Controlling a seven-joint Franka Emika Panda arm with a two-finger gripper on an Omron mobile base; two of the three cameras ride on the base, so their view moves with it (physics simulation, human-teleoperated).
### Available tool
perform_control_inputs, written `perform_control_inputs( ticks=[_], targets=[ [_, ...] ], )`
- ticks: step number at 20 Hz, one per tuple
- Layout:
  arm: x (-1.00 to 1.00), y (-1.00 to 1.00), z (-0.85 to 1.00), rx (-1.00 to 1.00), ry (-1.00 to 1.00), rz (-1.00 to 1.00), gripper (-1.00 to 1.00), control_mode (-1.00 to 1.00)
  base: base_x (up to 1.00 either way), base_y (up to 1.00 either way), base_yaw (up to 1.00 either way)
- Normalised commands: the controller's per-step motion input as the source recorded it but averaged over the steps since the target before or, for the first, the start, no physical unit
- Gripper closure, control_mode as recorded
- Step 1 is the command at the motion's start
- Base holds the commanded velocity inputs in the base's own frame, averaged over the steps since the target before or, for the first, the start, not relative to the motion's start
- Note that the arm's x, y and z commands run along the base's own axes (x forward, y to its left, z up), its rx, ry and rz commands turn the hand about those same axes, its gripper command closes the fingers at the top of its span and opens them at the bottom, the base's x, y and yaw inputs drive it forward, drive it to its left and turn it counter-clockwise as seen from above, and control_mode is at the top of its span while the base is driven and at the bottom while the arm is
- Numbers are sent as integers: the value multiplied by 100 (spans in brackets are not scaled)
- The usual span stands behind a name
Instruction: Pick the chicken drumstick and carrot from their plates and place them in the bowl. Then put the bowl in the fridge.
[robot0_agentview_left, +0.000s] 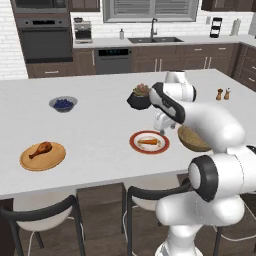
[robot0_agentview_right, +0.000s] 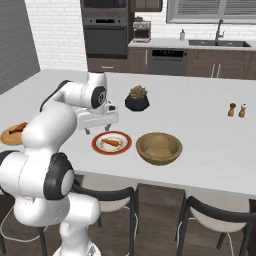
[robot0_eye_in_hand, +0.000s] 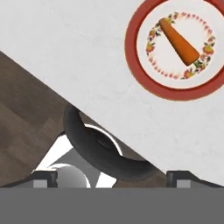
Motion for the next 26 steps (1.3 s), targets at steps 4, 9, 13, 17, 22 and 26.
perform_control_inputs(
  ticks=[4, 9, 13, 17, 22, 26],
  targets=[
    [35, -5, -13, 0, 17, 0, -100, -100, 0, 0, 0],
    [13, 1, -43, -1, -3, 0, -100, -100, 0, 0, 0],
    [13, 0, -52, -7, -13, 0, -100, -100, 0, 0, 0],
    [29, 0, -39, -7, -10, 0, -100, -100, 0, 0, 0],
    [40, 0, -34, 0, -6, 0, -100, -100, 0, 0, 0],
    [39, 0, -33, -1, -2, 2, -100, -100, 0, 0, 0]
  ],
)
